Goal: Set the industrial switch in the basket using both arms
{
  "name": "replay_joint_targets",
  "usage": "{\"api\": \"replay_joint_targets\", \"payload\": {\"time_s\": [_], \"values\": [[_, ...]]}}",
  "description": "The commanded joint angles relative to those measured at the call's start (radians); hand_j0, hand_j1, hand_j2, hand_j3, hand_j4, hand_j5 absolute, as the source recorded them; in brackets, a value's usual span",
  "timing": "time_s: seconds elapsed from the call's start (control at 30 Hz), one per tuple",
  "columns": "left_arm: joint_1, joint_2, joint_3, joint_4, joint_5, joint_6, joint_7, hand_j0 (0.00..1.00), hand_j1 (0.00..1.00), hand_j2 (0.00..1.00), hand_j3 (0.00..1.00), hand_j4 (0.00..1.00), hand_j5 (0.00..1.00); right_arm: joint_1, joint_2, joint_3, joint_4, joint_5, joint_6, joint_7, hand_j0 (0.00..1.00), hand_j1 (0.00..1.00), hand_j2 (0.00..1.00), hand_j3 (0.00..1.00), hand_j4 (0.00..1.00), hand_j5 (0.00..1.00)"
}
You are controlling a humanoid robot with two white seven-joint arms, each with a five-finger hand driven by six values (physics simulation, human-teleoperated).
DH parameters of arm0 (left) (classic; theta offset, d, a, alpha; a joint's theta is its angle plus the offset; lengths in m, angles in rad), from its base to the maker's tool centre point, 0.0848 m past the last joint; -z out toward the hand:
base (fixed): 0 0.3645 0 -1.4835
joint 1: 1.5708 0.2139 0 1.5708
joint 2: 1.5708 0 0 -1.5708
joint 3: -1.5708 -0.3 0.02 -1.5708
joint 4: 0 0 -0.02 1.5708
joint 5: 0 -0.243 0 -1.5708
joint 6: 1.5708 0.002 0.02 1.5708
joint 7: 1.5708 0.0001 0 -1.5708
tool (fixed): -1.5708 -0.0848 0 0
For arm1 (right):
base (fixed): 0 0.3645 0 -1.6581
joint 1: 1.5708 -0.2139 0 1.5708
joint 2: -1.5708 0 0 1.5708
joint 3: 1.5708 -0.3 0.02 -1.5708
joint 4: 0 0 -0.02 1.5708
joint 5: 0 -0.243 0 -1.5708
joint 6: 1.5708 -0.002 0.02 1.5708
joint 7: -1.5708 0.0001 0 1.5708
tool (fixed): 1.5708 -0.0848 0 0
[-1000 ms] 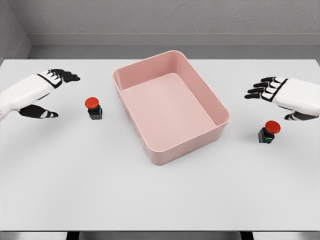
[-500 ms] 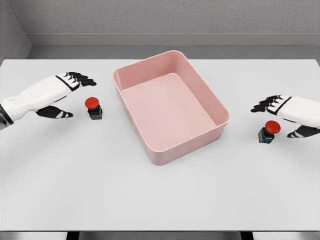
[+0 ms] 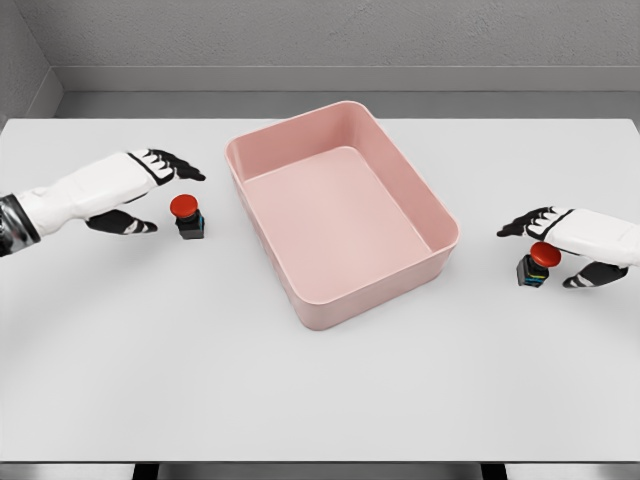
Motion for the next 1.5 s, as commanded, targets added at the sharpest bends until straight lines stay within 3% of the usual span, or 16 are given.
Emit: {"api": "replay_joint_targets", "payload": {"time_s": [0.0, 0.13, 0.43, 0.57, 0.87, 1.0, 1.1, 1.3, 1.47], "values": [[0.000, 0.001, -0.021, 0.011, 0.007, 0.001, 0.000, 0.90, 0.90, 0.90, 0.90, 0.90, 0.90, -0.002, -0.001, 0.001, -0.002, -0.005, 0.001, 0.000, 0.92, 0.92, 0.92, 0.92, 0.92, 0.92], [-0.014, -0.002, -0.027, 0.028, 0.007, 0.001, 0.000, 0.90, 0.90, 0.90, 0.90, 0.90, 0.90, -0.002, -0.012, 0.010, -0.005, -0.008, 0.001, -0.001, 0.84, 0.84, 0.84, 0.84, 0.84, 0.84], [-0.066, -0.037, -0.082, 0.094, 0.006, 0.001, -0.001, 0.90, 0.90, 0.90, 0.90, 0.90, 0.90, -0.002, -0.028, 0.010, -0.054, -0.007, 0.001, 0.002, 0.79, 0.79, 0.79, 0.79, 0.79, 0.79], [-0.077, -0.053, -0.093, 0.120, 0.006, 0.001, -0.001, 0.90, 0.90, 0.90, 0.90, 0.90, 0.90, 0.000, -0.026, 0.010, -0.054, -0.007, 0.001, 0.035, 0.68, 0.68, 0.68, 0.68, 0.68, 0.68], [-0.106, -0.079, -0.121, 0.155, 0.006, 0.001, -0.001, 0.90, 0.90, 0.90, 0.90, 0.90, 0.90, -0.002, -0.028, 0.009, -0.054, -0.007, 0.001, 0.038, 0.57, 0.57, 0.57, 0.57, 0.57, 0.57], [-0.106, -0.080, -0.121, 0.155, 0.006, 0.001, -0.012, 0.90, 0.90, 0.90, 0.90, 0.90, 0.90, -0.002, -0.029, 0.004, -0.054, -0.007, 0.001, 0.040, 0.57, 0.57, 0.57, 0.57, 0.57, 0.57], [-0.106, -0.080, -0.121, 0.155, 0.006, 0.001, -0.029, 0.77, 0.77, 0.77, 0.77, 0.77, 0.77, -0.002, -0.029, -0.004, -0.054, -0.007, 0.001, 0.071, 0.55, 0.55, 0.55, 0.55, 0.55, 0.55], [-0.104, -0.080, -0.122, 0.155, 0.006, 0.001, -0.029, 0.77, 0.77, 0.77, 0.77, 0.77, 0.77, -0.002, -0.038, -0.005, -0.054, -0.007, 0.001, 0.074, 0.55, 0.55, 0.55, 0.55, 0.55, 0.55], [-0.104, -0.080, -0.127, 0.158, 0.006, 0.001, -0.029, 0.77, 0.77, 0.77, 0.77, 0.77, 0.77, -0.005, -0.043, -0.013, -0.054, -0.007, 0.001, 0.074, 0.49, 0.49, 0.49, 0.49, 0.49, 0.49]]}}
